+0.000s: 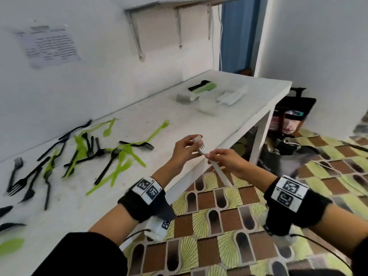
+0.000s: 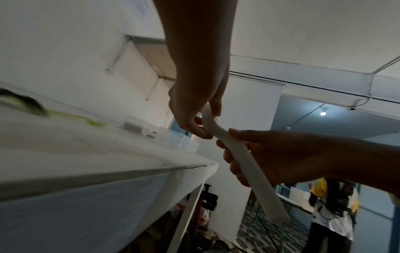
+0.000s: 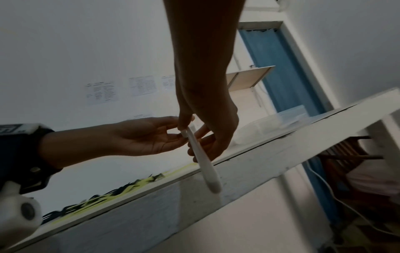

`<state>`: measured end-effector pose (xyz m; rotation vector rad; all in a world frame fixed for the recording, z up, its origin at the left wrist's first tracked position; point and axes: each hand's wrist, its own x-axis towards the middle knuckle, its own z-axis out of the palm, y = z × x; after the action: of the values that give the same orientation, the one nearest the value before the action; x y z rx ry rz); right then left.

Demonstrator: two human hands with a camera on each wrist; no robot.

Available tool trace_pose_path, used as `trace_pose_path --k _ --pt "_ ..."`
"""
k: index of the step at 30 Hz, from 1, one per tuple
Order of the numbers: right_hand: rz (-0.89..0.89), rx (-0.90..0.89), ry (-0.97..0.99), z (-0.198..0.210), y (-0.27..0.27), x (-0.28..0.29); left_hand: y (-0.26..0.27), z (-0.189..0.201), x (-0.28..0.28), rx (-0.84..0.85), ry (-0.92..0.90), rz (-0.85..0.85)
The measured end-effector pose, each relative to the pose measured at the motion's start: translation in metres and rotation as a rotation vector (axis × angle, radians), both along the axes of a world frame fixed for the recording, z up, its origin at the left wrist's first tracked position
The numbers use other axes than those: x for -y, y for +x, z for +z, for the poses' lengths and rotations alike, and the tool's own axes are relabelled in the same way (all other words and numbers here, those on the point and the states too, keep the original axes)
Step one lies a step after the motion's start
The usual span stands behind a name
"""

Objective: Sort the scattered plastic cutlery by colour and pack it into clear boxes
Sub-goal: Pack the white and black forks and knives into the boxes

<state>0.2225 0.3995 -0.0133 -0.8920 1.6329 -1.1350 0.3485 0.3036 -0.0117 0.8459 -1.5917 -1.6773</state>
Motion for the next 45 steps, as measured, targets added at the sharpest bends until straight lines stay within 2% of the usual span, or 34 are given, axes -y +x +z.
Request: trace_pose_path --k 11,18,24,32,40,45 --pt "-0.197 -0.022 -0.012 0.004 -0.160 0.000 -0.179 0.006 0.027 0.017 -0.019 -0.246" --pt "-0.266 -0.053 -0.033 0.014 -0.251 0.052 -0.278 0.024 0.086 0.010 -0.072 -0.371" --pt "-0.208 -0.035 -0.060 0.037 -0.319 0.121 -0.345 0.048 0.160 0.054 -0.126 -0.363" --pt "-0.110 -0.112 -0.039 0.059 -0.373 0.216 -0.391 0.065 0.246 0.078 -0.141 -0.261" --pt "0.103 -0.135 -0.050 0.070 -0.388 0.298 -0.387 0.072 0.308 0.052 -0.087 -0.094" --pt "0.250 -0.072 -0.056 0.073 -0.388 0.341 -0.376 0.075 0.332 0.066 -0.081 0.027"
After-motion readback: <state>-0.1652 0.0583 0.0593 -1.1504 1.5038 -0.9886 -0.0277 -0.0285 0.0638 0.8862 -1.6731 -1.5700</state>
